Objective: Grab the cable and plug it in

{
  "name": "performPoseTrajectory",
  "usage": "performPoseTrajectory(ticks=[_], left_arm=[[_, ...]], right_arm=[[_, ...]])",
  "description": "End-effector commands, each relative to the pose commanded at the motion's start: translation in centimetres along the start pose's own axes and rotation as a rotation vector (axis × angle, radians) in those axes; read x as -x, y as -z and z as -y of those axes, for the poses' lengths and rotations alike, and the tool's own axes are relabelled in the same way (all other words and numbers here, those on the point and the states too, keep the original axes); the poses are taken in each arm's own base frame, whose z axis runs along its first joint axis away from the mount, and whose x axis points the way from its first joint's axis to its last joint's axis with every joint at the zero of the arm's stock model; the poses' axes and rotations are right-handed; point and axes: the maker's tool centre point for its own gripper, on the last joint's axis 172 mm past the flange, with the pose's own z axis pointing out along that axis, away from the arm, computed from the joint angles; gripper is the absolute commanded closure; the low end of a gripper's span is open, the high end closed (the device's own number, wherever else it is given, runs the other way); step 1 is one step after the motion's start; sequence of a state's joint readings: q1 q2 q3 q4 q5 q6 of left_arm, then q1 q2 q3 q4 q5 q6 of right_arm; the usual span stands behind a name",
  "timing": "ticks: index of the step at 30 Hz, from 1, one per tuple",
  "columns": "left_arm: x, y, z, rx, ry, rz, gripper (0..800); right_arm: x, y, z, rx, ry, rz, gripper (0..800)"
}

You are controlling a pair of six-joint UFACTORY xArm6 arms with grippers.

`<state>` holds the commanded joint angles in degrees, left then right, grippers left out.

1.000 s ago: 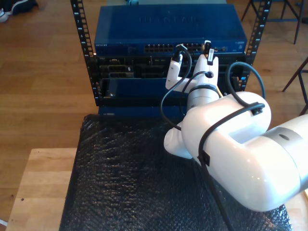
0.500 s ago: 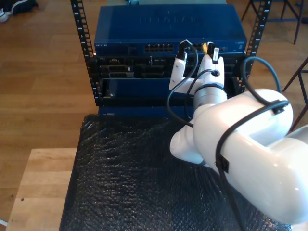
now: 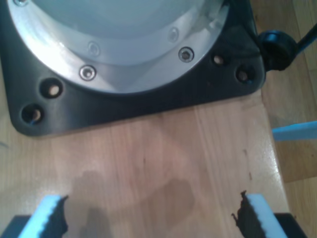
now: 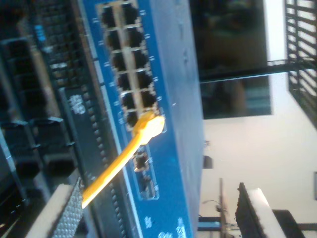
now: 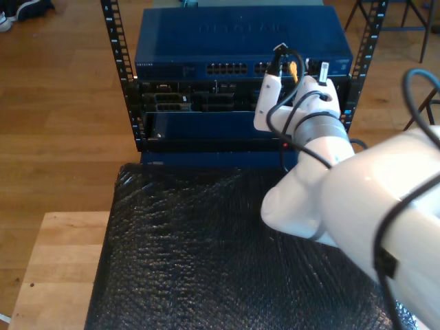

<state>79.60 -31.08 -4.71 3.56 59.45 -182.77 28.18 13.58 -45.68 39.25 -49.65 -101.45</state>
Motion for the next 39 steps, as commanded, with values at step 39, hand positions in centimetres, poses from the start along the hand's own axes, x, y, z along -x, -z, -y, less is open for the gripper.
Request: performPoseTrajectory(ticks=[39], left_arm=[[0.0, 0.0, 0.0, 0.000, 0.000, -0.002, 0]], right_arm=[[29.7, 5.1, -3.4, -0.392, 0.097, 0.205, 8]])
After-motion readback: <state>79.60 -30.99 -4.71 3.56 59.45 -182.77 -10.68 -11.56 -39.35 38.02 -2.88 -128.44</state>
